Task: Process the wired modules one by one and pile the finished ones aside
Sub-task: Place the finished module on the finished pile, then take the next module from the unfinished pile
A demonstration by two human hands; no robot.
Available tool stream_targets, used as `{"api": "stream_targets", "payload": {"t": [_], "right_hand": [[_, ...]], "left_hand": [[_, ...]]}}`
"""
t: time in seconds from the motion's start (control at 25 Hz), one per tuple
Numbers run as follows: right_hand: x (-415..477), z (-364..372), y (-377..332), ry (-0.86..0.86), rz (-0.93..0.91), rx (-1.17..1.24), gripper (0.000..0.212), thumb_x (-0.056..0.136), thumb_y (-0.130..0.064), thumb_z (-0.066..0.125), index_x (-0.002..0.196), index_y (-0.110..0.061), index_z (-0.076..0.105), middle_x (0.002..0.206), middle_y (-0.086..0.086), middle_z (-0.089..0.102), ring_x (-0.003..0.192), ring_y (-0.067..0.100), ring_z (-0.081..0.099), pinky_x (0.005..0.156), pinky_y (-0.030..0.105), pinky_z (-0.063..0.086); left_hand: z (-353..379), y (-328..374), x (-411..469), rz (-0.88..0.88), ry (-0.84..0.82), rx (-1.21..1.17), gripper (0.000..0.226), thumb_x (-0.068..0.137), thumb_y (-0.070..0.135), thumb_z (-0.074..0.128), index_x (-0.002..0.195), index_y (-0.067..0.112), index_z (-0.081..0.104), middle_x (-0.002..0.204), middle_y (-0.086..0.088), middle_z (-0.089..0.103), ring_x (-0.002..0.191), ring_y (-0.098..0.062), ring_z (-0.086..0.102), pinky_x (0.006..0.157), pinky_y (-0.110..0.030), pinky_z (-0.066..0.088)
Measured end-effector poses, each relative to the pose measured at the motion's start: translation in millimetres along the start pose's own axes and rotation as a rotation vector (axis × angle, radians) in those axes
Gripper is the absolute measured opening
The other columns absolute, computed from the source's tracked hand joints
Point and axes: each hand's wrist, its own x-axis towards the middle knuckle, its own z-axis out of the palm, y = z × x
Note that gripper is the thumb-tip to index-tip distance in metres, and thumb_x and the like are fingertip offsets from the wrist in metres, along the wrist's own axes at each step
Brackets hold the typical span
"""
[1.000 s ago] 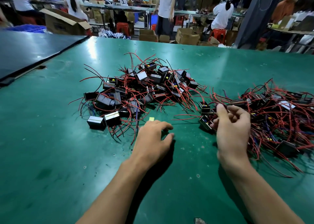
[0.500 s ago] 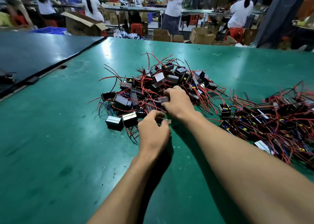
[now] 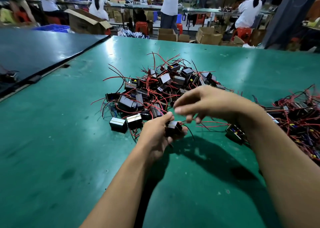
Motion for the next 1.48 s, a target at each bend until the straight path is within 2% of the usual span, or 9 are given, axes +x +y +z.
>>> {"api": "stream_targets", "payload": {"t": [0.08,0.16,0.44,0.68,0.88,1.04,1.16,1.36,1.48], "right_hand": [[18.5,-6.2,0.0,0.218,0.048,0.053,0.002,0.09,-0.017,0.074,0.092,-0.016,0.073,0.077,0.003,0.073,0.056,0.009,0.063,0.048,0.023,0.048],[42.3,7.3,-1.2,0.194,0.101,-0.128,0.003,0.09,-0.017,0.072,0.092,-0.016,0.074,0.075,0.002,0.072,0.056,0.009,0.064,0.05,0.023,0.048],[86.9,64.2,2.5,0.3,0.224,-0.467,0.055,0.078,-0.053,0.08,0.111,-0.012,0.064,0.105,0.008,0.065,0.096,0.027,0.063,0.088,0.039,0.055],[73.2,45.5,5.2,0.365,0.279,-0.041,0.023,0.074,-0.032,0.085,0.065,-0.018,0.069,0.077,0.002,0.075,0.064,0.014,0.06,0.055,0.023,0.042],[50.0,10.6,3.2,0.616,0.145,-0.05,0.021,0.087,-0.028,0.068,0.096,-0.009,0.072,0.092,0.012,0.075,0.082,0.024,0.071,0.073,0.033,0.055],[20.6,-14.1,11.0,0.481,0.247,0.331,0.018,0.099,-0.005,0.04,0.094,-0.005,0.057,0.087,0.023,0.068,0.052,0.019,0.064,0.047,0.025,0.051],[-27.9,-11.2,25.5,0.456,0.279,0.557,0.02,0.102,-0.001,0.043,0.097,-0.009,0.06,0.082,0.016,0.062,0.053,0.021,0.067,0.047,0.027,0.055],[-93.8,8.1,44.6,0.279,0.372,0.395,0.015,0.101,-0.007,0.053,0.102,-0.012,0.068,0.073,0.005,0.069,0.052,0.019,0.065,0.044,0.025,0.049],[-106.5,24.0,50.5,0.255,0.409,0.22,0.008,0.1,-0.01,0.057,0.101,-0.012,0.064,0.081,0.008,0.068,0.046,0.016,0.063,0.042,0.023,0.047]], "left_hand": [[2.4,-0.5,-5.0,-0.066,-0.037,0.051,0.005,0.096,-0.001,0.051,0.092,-0.002,0.054,0.082,-0.023,0.057,0.066,-0.028,0.061,0.051,-0.031,0.059],[2.8,-4.1,-5.4,-0.078,-0.056,0.22,0.019,0.088,-0.016,0.042,0.086,0.002,0.05,0.077,-0.021,0.054,0.063,-0.028,0.06,0.055,-0.034,0.058],[6.0,-13.5,-6.1,-0.068,-0.126,0.407,0.034,0.083,-0.02,0.029,0.101,0.0,0.049,0.081,-0.019,0.055,0.065,-0.028,0.059,0.072,-0.045,0.054],[6.7,-13.9,-6.4,0.006,-0.101,0.41,0.026,0.085,-0.019,0.037,0.092,0.003,0.049,0.079,-0.017,0.055,0.065,-0.029,0.06,0.068,-0.044,0.056],[7.8,-21.8,-6.1,0.123,-0.145,0.488,0.033,0.084,-0.022,0.032,0.087,0.007,0.048,0.084,-0.014,0.053,0.068,-0.027,0.064,0.057,-0.029,0.056],[3.8,-20.6,-4.2,0.204,-0.109,0.606,0.025,0.087,-0.014,0.044,0.092,0.01,0.05,0.085,-0.012,0.057,0.072,-0.019,0.065,0.065,-0.026,0.054],[-3.9,-17.8,-3.6,0.404,-0.068,0.876,0.014,0.086,-0.004,0.061,0.092,0.01,0.06,0.093,-0.016,0.07,0.084,-0.03,0.067,0.078,-0.034,0.056],[0.9,-19.5,-10.5,0.31,-0.186,0.71,0.001,0.098,0.008,0.055,0.097,0.008,0.056,0.108,-0.018,0.071,0.077,-0.014,0.068,0.068,-0.025,0.055],[1.3,-23.3,-12.0,0.316,-0.222,0.68,0.011,0.097,0.016,0.059,0.096,0.006,0.057,0.101,-0.022,0.072,0.085,-0.024,0.074,0.08,-0.041,0.06]]}}
